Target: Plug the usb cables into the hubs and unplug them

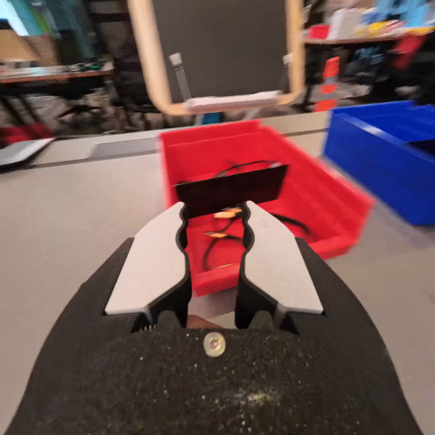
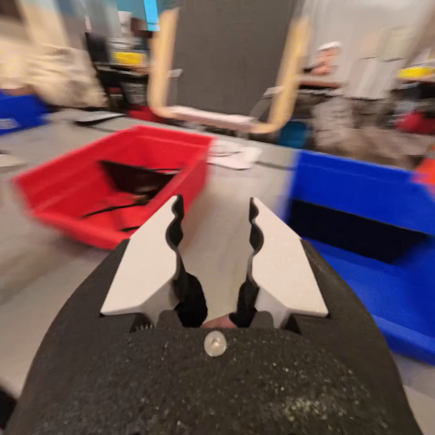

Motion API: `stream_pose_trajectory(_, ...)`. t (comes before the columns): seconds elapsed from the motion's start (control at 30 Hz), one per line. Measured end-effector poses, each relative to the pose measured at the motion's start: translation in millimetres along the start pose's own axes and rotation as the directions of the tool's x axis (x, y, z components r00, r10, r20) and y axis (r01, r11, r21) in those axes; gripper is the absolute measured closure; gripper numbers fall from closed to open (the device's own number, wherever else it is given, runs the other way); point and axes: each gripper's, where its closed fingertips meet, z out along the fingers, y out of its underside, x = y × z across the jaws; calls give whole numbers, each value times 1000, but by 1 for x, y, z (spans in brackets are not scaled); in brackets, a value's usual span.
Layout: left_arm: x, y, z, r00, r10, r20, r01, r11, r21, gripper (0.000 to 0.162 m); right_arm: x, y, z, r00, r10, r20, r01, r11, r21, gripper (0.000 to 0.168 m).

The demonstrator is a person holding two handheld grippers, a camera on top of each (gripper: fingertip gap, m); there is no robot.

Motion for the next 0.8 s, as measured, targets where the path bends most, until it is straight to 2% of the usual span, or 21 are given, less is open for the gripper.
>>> stream_pose_trajectory(0.03,-20,10,0,999,-16,37,16,1000,-15,116,-41,12,16,996,14,83,-11,999,-32,106)
stream_pose_trajectory(0.07,-29,21,3,999,-51,20,51,998,-37,116,-62,28,30,998,9,66,-4,997,-80,107)
stream_pose_trajectory(0.13,-19,47,14,991,-90,-96,73,983,-166,111,-73,49,55,999,-1,-49,-6,991,-136,111)
stream_pose_trajectory(0.17,-14,58,20,988,-79,-133,47,973,-228,106,-73,55,64,996,21,-88,-35,987,-157,112)
stream_pose_trajectory(0.2,-13,64,25,988,-69,-136,34,969,-245,109,-77,62,73,994,52,-92,-69,980,-184,114)
stream_pose_trajectory(0.23,-15,66,31,990,-69,-124,37,970,-242,115,-77,71,80,991,79,-112,-102,969,-224,120)
stream_pose_trajectory(0.3,-16,71,42,990,-82,-119,47,962,-268,139,-77,89,91,976,141,-166,-187,933,-307,157)
stream_pose_trajectory(0.37,-23,69,45,990,-102,-100,70,957,-281,150,-78,84,94,963,170,-210,-226,934,-278,162)
stream_pose_trajectory(0.53,-72,69,36,997,-75,-31,62,947,-317,158,-123,56,107,954,118,-275,-174,966,-192,165)
stream_pose_trajectory(0.67,-151,64,22,996,-78,31,84,950,-301,158,-194,34,148,970,113,-214,-157,967,-203,165)
stream_pose_trajectory(0.8,-233,68,18,995,-41,90,66,952,-298,158,-263,31,197,971,153,-181,-201,936,-289,164)
